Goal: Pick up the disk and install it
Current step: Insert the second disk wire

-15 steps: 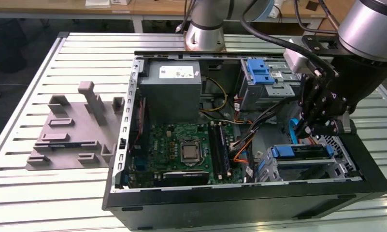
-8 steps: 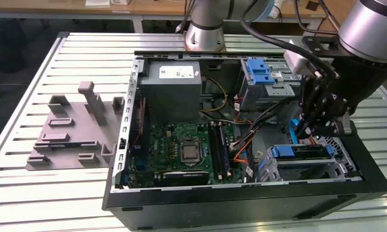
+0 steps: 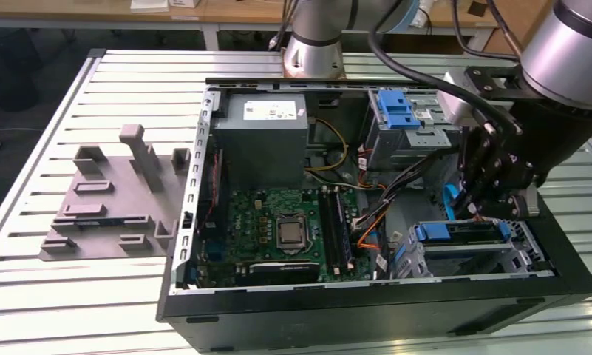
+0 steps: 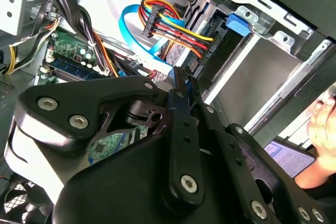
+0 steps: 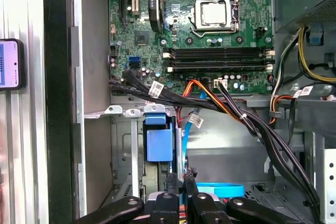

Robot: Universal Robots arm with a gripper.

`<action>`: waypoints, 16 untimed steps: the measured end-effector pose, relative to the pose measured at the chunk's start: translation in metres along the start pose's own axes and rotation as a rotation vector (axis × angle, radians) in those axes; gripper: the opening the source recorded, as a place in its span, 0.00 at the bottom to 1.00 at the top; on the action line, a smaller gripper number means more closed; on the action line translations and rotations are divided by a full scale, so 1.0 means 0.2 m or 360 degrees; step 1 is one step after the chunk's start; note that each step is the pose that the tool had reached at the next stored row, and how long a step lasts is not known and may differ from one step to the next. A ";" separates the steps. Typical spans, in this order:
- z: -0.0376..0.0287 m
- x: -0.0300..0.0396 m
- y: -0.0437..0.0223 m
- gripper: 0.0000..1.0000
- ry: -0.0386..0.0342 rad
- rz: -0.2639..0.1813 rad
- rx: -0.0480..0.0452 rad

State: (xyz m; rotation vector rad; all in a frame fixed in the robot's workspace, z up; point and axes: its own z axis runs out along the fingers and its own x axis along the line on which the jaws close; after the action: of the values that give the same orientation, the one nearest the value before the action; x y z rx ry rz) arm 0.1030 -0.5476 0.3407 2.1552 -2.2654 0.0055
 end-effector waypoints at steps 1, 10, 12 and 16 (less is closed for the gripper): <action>0.002 0.001 0.000 0.16 -0.0001 -0.0002 0.0000; 0.013 0.033 -0.009 0.16 -0.0002 -0.0002 0.0000; 0.014 0.041 -0.011 0.16 -0.0002 -0.0002 0.0000; 0.016 0.045 -0.017 0.16 -0.0002 -0.0002 0.0000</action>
State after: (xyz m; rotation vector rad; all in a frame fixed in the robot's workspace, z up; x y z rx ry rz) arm 0.1060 -0.5569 0.3377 2.1576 -2.2648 0.0038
